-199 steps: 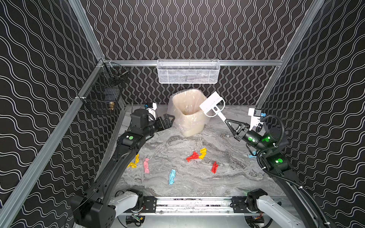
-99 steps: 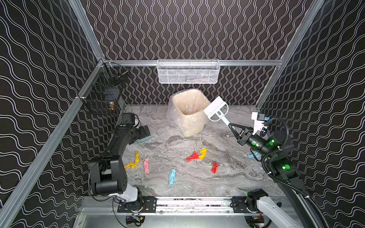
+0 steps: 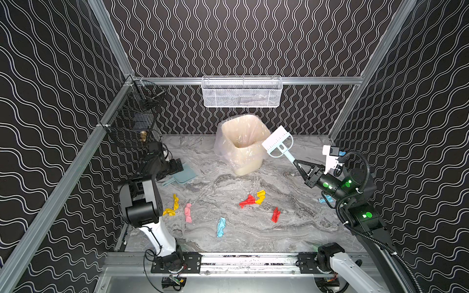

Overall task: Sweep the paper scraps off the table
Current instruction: 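Lower the left gripper to the teal dustpan while the right holds the brush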

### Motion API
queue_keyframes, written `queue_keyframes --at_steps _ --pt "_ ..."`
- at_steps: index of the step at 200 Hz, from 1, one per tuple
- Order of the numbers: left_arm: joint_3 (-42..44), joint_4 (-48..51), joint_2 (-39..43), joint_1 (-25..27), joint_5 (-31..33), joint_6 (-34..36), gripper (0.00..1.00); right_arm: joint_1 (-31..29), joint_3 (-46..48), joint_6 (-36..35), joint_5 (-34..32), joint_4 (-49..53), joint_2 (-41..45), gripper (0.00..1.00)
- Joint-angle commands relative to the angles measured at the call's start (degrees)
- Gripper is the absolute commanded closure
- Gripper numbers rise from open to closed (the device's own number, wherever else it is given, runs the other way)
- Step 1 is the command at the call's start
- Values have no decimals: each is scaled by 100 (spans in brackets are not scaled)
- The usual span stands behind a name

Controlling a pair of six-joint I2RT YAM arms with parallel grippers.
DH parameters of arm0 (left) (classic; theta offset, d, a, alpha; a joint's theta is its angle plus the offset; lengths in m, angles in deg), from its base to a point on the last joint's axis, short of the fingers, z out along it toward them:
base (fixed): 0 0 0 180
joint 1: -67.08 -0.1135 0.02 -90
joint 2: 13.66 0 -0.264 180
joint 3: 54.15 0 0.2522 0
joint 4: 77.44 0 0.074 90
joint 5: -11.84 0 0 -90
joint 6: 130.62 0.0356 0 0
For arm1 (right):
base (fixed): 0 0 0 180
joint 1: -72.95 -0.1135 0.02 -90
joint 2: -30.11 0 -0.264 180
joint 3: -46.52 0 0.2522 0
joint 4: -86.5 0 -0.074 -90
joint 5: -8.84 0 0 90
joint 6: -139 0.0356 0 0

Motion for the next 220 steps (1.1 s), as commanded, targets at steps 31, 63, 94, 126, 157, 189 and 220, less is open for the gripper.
queue_keyframes --at_steps 31,63,94,126,157,189,220 --pt "-143 -186 -355 -168 -604 182 1 8 29 -52 -55 -54 83 100" --pt "-10 -135 -315 -168 -629 139 1 14 22 -71 -79 -11 137 100" --pt "236 -133 -156 -163 -672 81 1 10 5 -92 -89 58 192 100" --pt "493 -132 45 -139 -810 -5 1 15 22 -90 -98 67 245 100" --pt "637 -138 265 -37 -1002 -98 1 15 38 -95 -64 61 255 100" --pt "942 -128 386 134 -1145 -201 1 15 29 -109 -58 45 254 100" --pt "1182 -132 626 317 -1053 -283 1 15 47 -96 -26 7 251 100"
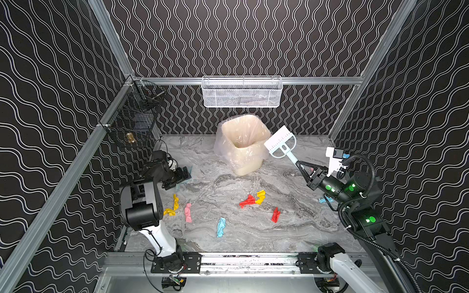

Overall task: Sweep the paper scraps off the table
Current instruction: 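Lower the left gripper to the teal dustpan while the right holds the brush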

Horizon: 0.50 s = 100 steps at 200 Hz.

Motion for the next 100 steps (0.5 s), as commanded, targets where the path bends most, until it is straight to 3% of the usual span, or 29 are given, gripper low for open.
queue_keyframes --at_steps 1,47,100 --pt "95 -8 193 100 -38 -88 1 4 23 -48 59 -91 3 100" --pt "322 10 791 351 509 -399 1 -3 53 -21 64 -116 -2 100" --pt "767 251 1368 903 1922 -987 3 1 15 -89 39 -16 33 100"
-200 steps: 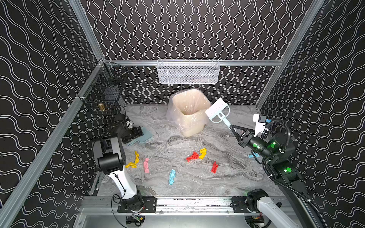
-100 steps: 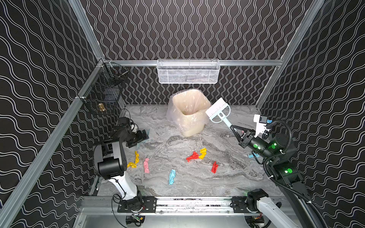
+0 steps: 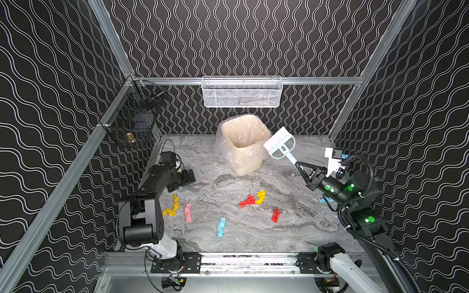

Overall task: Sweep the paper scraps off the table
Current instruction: 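Lower the left gripper to the teal dustpan while the right holds the brush, then grasp the teal dustpan handle with the left gripper and lift it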

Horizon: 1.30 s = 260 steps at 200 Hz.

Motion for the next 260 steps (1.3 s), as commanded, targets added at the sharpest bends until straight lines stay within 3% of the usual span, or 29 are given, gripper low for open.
queue_keyframes --at_steps 1,42,124,260 --pt "145 135 172 77 838 -368 4 -4 -46 -82 20 -16 26 100" --pt "222 173 116 82 1365 -453 19 6 -38 -114 1 19 86 100" --pt "490 -678 -389 99 1114 -485 47 11 -28 -146 -65 108 213 100" --pt "535 -1093 -769 113 1306 -551 70 19 10 -121 -60 1 95 100"
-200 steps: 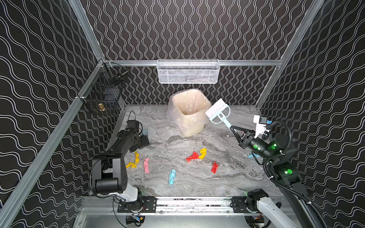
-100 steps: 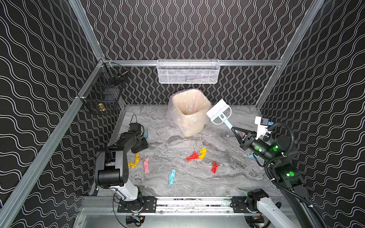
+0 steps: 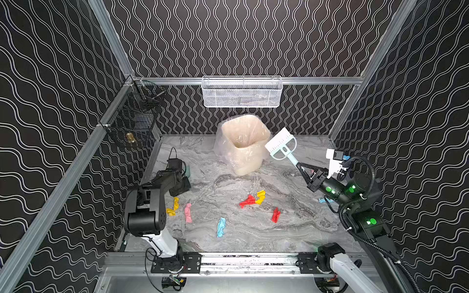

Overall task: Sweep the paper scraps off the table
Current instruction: 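Grasp the teal dustpan handle with the left gripper and lift it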

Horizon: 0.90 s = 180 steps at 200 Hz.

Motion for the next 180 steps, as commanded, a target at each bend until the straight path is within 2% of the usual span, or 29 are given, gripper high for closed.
queue_keyframes --at_steps 1,55,105,127,173,180 --pt "-7 -120 -45 6 114 -82 71 -7 6 -22 5 -169 -1 100" --pt "-12 -129 -128 3 132 -87 79 -7 14 -25 -5 -148 22 100" --pt "32 -116 69 3 125 -81 89 -1 22 -73 -55 -32 79 100" --pt "17 10 272 4 2 -23 90 0 -26 -134 -104 158 43 100" --pt "-53 748 1140 311 -430 248 92 1 -612 -695 -510 1749 -344 100" --pt "-51 899 1319 555 -460 287 93 6 -734 -794 -578 2045 -382 100"
